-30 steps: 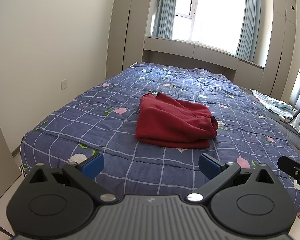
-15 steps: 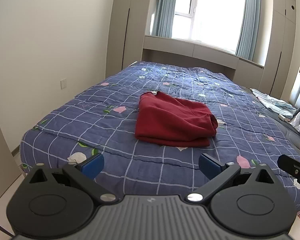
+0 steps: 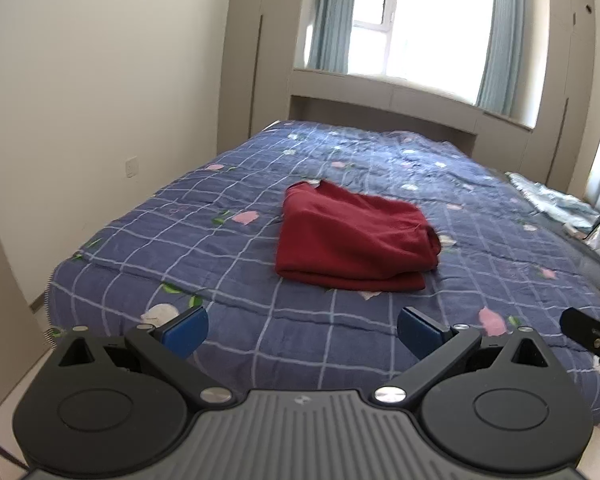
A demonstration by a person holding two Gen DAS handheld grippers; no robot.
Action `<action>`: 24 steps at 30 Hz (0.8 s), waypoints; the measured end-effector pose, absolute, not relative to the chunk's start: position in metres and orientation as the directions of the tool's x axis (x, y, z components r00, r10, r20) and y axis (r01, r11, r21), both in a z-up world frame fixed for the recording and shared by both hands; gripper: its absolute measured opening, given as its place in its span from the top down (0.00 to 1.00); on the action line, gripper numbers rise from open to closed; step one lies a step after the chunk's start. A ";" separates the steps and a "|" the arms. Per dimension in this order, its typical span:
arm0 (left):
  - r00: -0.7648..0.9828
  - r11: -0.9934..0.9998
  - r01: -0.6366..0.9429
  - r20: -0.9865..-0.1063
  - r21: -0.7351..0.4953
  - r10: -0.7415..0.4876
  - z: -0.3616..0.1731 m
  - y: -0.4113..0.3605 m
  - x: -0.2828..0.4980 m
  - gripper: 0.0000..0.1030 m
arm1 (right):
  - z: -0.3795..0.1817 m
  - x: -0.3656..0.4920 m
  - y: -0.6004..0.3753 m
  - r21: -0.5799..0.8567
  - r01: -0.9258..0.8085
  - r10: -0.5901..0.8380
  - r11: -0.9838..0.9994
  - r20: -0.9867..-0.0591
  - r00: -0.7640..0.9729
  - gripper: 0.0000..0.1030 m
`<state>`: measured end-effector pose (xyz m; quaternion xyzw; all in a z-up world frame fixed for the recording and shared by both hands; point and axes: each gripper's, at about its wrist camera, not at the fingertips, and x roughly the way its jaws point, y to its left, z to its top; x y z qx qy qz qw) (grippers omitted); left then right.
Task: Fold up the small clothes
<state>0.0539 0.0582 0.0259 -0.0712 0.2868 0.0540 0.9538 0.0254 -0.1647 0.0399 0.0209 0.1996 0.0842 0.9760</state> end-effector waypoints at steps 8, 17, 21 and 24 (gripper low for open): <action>0.839 0.986 -0.148 -0.538 -0.077 0.084 0.029 0.057 0.052 0.00 | 0.040 0.025 -0.165 0.074 -0.156 0.173 0.985 -0.386 0.906 0.01; 0.835 0.986 -0.148 -0.543 -0.077 0.083 0.030 0.059 0.051 0.00 | 0.040 0.025 -0.164 0.074 -0.156 0.173 0.985 -0.387 0.906 0.01; 0.835 0.987 -0.143 -0.544 -0.076 0.079 0.029 0.059 0.052 0.00 | 0.041 0.026 -0.164 0.074 -0.156 0.172 0.985 -0.388 0.905 0.01; 0.836 0.987 -0.142 -0.543 -0.073 0.081 0.029 0.059 0.052 0.00 | 0.041 0.026 -0.164 0.074 -0.156 0.172 0.985 -0.388 0.905 0.01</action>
